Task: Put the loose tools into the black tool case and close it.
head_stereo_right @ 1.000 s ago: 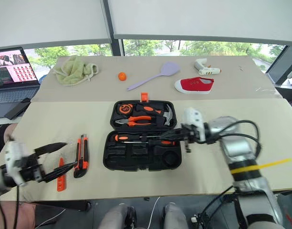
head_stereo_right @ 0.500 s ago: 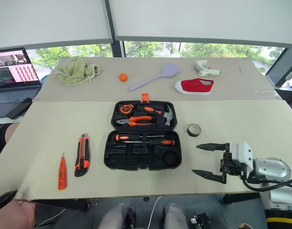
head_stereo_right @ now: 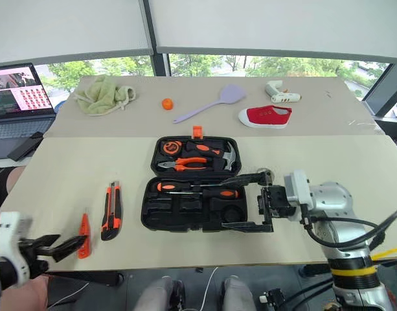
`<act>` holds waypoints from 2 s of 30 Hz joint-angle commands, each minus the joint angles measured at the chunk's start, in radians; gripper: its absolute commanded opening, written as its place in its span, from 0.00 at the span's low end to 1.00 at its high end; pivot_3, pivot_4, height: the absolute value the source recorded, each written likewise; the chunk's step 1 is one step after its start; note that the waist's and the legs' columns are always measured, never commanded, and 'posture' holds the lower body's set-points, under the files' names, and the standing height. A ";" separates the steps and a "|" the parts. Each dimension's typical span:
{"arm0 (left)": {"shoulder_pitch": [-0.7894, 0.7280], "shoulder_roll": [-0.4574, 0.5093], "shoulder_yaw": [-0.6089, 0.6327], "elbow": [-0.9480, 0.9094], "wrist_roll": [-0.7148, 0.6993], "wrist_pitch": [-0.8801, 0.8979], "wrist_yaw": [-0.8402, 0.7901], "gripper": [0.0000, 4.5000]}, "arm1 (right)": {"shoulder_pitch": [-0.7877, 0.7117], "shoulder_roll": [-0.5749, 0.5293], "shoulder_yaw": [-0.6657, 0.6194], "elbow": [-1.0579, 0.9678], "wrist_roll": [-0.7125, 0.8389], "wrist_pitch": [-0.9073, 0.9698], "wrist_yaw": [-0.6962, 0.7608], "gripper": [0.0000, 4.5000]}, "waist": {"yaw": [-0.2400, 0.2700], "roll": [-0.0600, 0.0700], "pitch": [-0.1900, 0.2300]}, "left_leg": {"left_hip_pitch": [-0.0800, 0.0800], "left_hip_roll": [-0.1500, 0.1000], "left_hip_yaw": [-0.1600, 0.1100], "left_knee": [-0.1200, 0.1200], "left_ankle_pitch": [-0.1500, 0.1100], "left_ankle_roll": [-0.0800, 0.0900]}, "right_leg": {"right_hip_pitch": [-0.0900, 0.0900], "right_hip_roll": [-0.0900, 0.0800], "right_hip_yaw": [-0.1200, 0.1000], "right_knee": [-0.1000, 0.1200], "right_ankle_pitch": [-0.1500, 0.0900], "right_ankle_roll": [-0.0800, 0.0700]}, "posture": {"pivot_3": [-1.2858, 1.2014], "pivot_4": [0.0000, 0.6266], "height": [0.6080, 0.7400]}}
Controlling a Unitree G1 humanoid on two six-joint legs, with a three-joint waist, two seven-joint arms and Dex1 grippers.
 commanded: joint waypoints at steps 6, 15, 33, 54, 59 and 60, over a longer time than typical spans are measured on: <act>-0.071 -0.122 -0.143 -0.042 0.017 0.071 0.191 0.83 | -0.026 -0.016 -0.004 -0.010 0.012 0.008 0.011 1.00 | 0.014 0.004 -0.002 | 0.002 -0.001 0.000 0.000 0.000 -0.001 | 0.001 -0.002 0.000 0.002 0.000 0.000 | 0.52 0.24 1.00; -0.037 -0.137 -0.124 -0.044 0.041 0.073 0.209 0.12 | -0.012 -0.034 -0.014 -0.015 0.018 0.012 0.011 1.00 | 0.013 0.008 -0.004 | 0.004 -0.002 0.001 0.000 -0.001 0.001 | 0.002 -0.002 0.001 0.003 0.000 0.000 | 0.52 0.24 1.00; -0.495 0.393 -0.542 0.234 0.336 -0.621 -0.970 0.10 | 0.084 -0.152 -0.127 0.028 -0.020 0.018 -0.045 1.00 | 0.024 0.006 0.000 | -0.002 -0.002 0.002 0.001 -0.003 -0.001 | -0.003 -0.001 -0.004 0.002 -0.003 -0.005 | 0.52 0.24 1.00; -1.154 0.060 -1.204 0.691 0.929 -0.815 -1.111 0.10 | 0.312 -0.148 -0.212 -0.202 0.010 0.076 -0.214 1.00 | 0.013 -0.002 0.006 | -0.003 -0.002 0.003 0.004 0.004 0.007 | -0.002 0.006 -0.001 0.006 -0.002 0.003 | 0.52 0.24 1.00; -1.152 0.043 -1.208 0.679 0.963 -0.768 -1.097 0.10 | 0.330 -0.150 -0.216 -0.211 0.014 0.072 -0.222 1.00 | 0.015 -0.002 0.006 | -0.003 -0.002 0.003 0.005 0.004 0.008 | -0.002 0.005 -0.001 0.006 -0.002 0.004 | 0.52 0.24 1.00; -1.153 0.034 -1.205 0.682 0.970 -0.752 -1.080 0.10 | 0.331 -0.150 -0.216 -0.211 0.015 0.072 -0.222 1.00 | 0.015 -0.002 0.006 | -0.003 -0.002 0.003 0.005 0.004 0.008 | -0.002 0.005 -0.001 0.006 -0.002 0.004 | 0.52 0.24 1.00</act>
